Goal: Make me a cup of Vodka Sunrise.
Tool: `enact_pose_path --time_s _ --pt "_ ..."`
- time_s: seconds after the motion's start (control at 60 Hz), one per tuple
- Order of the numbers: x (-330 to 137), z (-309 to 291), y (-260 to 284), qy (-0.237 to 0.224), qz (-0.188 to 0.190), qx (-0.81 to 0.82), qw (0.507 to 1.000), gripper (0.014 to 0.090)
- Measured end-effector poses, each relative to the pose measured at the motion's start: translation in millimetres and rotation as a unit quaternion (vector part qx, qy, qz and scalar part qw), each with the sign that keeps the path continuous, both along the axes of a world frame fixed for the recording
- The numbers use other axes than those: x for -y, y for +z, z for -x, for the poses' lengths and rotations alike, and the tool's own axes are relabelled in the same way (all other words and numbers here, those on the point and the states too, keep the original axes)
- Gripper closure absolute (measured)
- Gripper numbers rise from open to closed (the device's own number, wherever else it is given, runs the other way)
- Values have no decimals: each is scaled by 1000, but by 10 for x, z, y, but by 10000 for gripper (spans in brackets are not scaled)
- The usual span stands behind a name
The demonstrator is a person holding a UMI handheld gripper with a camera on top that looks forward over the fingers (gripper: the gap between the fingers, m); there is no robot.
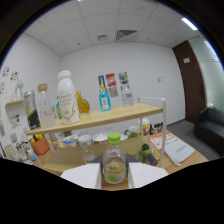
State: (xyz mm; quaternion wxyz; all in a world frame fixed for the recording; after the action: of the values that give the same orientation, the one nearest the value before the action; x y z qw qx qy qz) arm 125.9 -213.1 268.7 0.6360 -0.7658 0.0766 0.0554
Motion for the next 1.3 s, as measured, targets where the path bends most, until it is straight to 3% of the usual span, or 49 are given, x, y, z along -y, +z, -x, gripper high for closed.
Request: enact_pose_path --time_s 0.1,0.233,0.45,0.6,0.833,1.2,1.3 --pt "15 24 -562 -4 43 -15 999 696" --pt "-10 45 -1025 -4 72 -5 997 696" --pt "-57 1 -1179 14 94 116 989 696" --pt "-90 -84 -1118 36 99 296 949 696" --pt "-167 -29 -1025 94 94 557 820 697" --pt "-254 203 -951 169 33 838 518 694" --pt "-273 187 -933 173 27 868 465 697"
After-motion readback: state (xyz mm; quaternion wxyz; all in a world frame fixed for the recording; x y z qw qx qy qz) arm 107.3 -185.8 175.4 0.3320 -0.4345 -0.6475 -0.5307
